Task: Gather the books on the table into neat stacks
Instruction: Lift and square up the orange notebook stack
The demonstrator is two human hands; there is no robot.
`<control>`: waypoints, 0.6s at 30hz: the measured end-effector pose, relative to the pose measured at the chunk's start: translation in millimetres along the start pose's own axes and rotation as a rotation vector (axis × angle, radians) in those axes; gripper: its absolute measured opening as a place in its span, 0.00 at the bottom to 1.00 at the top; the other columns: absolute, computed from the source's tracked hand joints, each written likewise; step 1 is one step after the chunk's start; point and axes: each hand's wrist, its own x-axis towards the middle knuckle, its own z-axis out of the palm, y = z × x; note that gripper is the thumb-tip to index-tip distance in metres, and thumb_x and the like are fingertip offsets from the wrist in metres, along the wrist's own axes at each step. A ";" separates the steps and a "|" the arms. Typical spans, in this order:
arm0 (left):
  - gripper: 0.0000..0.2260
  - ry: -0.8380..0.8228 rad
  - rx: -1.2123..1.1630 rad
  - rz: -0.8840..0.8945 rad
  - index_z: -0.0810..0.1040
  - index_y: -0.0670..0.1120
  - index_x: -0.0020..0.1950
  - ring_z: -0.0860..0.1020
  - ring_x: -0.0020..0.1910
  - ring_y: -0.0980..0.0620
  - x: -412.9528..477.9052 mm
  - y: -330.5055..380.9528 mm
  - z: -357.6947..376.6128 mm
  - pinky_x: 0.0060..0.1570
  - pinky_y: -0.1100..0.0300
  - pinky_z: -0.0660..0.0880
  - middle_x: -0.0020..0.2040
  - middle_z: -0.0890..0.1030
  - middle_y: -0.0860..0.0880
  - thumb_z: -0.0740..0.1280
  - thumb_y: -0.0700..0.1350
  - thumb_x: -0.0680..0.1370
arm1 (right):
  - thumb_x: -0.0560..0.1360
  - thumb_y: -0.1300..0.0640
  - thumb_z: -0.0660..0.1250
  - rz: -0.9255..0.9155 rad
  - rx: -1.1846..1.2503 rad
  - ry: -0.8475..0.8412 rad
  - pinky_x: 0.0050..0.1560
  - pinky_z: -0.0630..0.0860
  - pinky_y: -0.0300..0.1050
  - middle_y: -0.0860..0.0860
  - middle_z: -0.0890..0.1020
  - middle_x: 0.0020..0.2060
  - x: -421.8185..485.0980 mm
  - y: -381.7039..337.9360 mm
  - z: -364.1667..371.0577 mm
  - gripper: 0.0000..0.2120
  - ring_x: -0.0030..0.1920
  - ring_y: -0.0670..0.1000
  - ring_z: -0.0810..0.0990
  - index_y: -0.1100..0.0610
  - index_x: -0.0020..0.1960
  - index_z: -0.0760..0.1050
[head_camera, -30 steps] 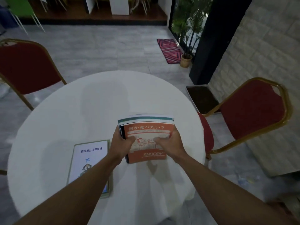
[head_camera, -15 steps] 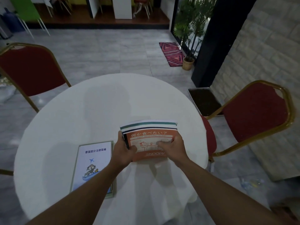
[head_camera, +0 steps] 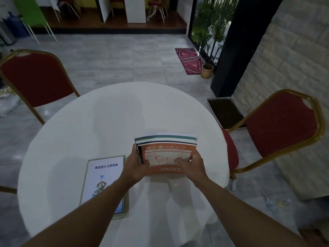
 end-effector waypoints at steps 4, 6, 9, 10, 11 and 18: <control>0.26 0.003 0.022 0.013 0.64 0.61 0.60 0.76 0.51 0.71 0.8 -5.2 0.1 0.38 0.74 0.76 0.51 0.76 0.68 0.68 0.35 0.73 | 0.72 0.65 0.74 -0.042 -0.014 -0.018 0.43 0.77 0.27 0.40 0.83 0.49 -1.9 7.0 -0.2 0.20 0.48 0.34 0.81 0.46 0.57 0.74; 0.27 0.001 0.015 0.041 0.63 0.59 0.62 0.76 0.53 0.70 1.6 -5.6 0.1 0.42 0.73 0.77 0.53 0.75 0.66 0.68 0.35 0.73 | 0.73 0.65 0.73 -0.056 -0.015 -0.020 0.46 0.77 0.28 0.41 0.82 0.52 -1.7 8.0 1.5 0.22 0.51 0.36 0.80 0.50 0.62 0.72; 0.27 -0.001 0.019 0.032 0.63 0.53 0.66 0.77 0.53 0.62 5.6 -5.5 1.1 0.45 0.68 0.78 0.53 0.75 0.64 0.68 0.34 0.74 | 0.73 0.64 0.74 -0.046 -0.013 -0.025 0.52 0.79 0.36 0.41 0.83 0.52 0.7 8.4 2.7 0.23 0.52 0.38 0.80 0.50 0.64 0.72; 0.27 -0.005 0.021 0.030 0.63 0.52 0.67 0.76 0.53 0.61 7.3 -5.9 0.7 0.45 0.67 0.78 0.53 0.75 0.64 0.68 0.34 0.74 | 0.73 0.64 0.74 -0.037 -0.010 -0.031 0.52 0.80 0.38 0.40 0.83 0.52 1.9 7.9 2.4 0.23 0.52 0.39 0.81 0.49 0.63 0.72; 0.27 -0.012 0.024 0.031 0.63 0.53 0.66 0.76 0.53 0.61 8.5 -6.3 -0.2 0.45 0.68 0.77 0.53 0.75 0.65 0.68 0.34 0.74 | 0.73 0.63 0.74 -0.030 -0.010 -0.040 0.52 0.80 0.38 0.39 0.82 0.51 3.0 7.3 2.1 0.23 0.52 0.39 0.81 0.48 0.63 0.72; 0.27 -0.050 0.030 0.032 0.60 0.59 0.63 0.75 0.52 0.70 4.1 -6.9 0.8 0.39 0.77 0.75 0.52 0.75 0.67 0.67 0.35 0.76 | 0.73 0.61 0.74 -0.067 -0.042 -0.042 0.50 0.79 0.35 0.37 0.81 0.51 1.3 12.7 0.7 0.23 0.52 0.38 0.81 0.46 0.63 0.71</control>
